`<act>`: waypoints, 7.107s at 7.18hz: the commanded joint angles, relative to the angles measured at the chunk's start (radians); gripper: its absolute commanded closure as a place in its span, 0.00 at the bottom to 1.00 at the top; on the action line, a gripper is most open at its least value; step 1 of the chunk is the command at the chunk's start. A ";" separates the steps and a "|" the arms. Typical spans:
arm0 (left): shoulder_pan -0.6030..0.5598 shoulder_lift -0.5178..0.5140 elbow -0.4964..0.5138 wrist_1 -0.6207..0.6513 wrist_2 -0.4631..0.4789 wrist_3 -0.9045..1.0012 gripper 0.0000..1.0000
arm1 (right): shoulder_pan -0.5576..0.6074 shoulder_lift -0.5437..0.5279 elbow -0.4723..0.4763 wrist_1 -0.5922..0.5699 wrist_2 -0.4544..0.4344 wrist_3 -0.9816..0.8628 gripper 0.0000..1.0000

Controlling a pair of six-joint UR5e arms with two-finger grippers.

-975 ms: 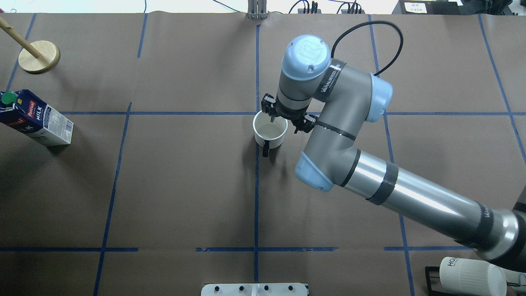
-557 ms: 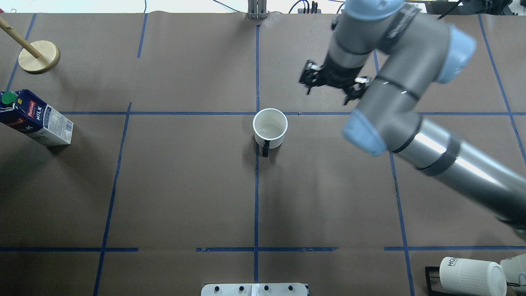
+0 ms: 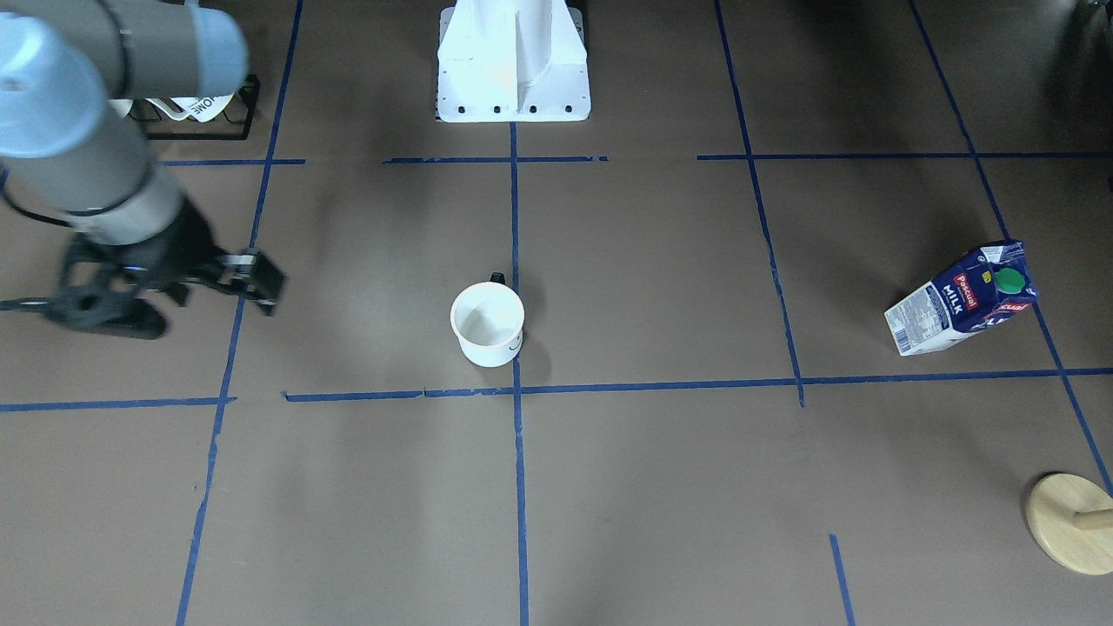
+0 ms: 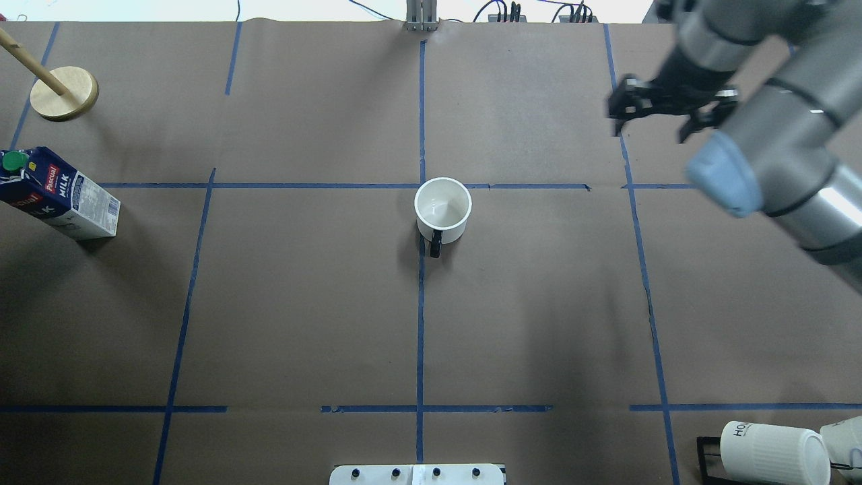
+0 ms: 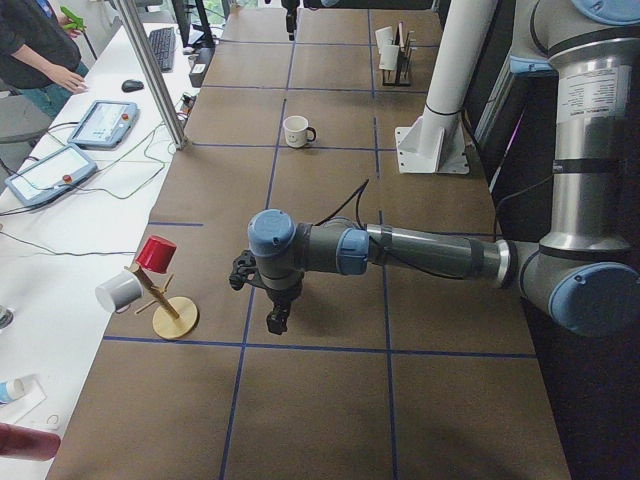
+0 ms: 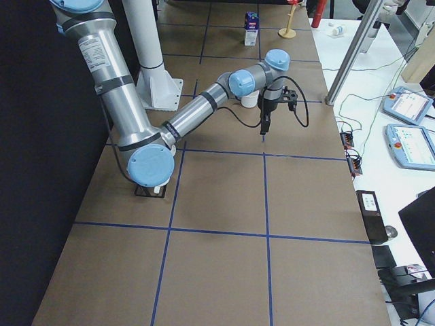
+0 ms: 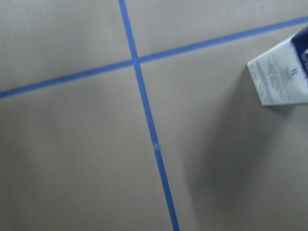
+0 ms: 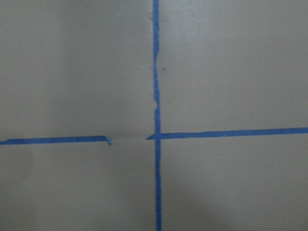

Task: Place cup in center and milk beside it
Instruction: 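Release the mug and withdraw the right gripper away from it, then lower the left gripper onto the top of the milk carton, then carry the milk carton with the left gripper beside the white mug, then release the carton and withdraw the left gripper away from it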

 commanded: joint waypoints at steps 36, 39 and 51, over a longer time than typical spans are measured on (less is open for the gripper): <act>0.790 -1.006 0.282 0.045 0.335 -1.366 0.67 | 0.337 -0.374 0.005 -0.001 0.023 -0.707 0.00; 0.810 -1.001 0.302 0.042 0.336 -1.354 0.50 | 0.337 -0.372 0.002 -0.001 0.024 -0.707 0.00; 0.160 -0.200 -0.230 0.319 0.034 -0.208 0.00 | 0.337 -0.392 -0.013 0.001 0.015 -0.711 0.00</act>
